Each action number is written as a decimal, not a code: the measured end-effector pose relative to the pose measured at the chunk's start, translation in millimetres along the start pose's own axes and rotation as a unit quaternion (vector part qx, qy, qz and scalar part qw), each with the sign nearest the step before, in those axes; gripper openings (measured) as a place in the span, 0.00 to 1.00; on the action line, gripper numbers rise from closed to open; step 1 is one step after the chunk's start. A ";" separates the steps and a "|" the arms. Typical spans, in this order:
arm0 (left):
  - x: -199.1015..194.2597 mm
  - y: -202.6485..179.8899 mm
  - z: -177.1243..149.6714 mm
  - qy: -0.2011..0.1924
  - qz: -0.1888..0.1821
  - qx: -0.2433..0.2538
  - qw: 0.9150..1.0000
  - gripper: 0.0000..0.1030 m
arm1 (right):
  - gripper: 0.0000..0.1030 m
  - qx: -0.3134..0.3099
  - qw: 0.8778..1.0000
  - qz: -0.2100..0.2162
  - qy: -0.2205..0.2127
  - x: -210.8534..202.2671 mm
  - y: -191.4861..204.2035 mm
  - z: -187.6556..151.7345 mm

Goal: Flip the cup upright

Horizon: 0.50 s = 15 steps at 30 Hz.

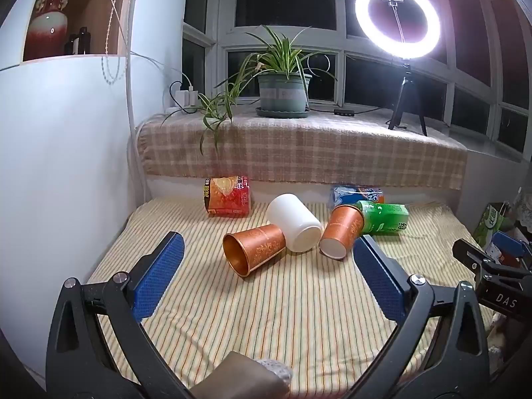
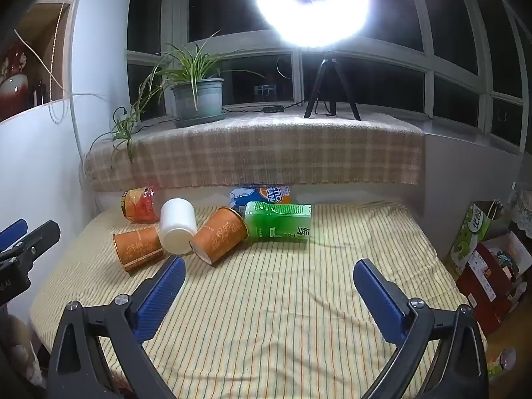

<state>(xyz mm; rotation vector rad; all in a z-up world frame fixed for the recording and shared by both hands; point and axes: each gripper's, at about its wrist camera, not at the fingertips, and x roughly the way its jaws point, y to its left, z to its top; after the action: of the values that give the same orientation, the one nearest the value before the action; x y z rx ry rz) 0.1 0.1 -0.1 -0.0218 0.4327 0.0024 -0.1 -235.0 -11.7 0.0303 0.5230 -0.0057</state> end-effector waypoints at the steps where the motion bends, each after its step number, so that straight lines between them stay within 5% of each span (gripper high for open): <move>1: -0.1 -0.1 -0.1 0.000 0.001 0.000 1.000 1.00 | 0.99 -0.001 1.000 -0.002 0.001 0.1 0.0 -0.2; 15: 4.2 5.8 -4.8 0.004 0.003 -0.008 1.000 1.00 | 0.99 -0.013 1.000 0.001 0.002 -0.3 9.1 -1.0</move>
<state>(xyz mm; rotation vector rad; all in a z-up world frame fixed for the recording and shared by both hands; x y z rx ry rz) 1.9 5.8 -6.3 -0.0373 0.4399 0.0115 -0.7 -225.9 -12.1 0.0062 0.5261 0.0028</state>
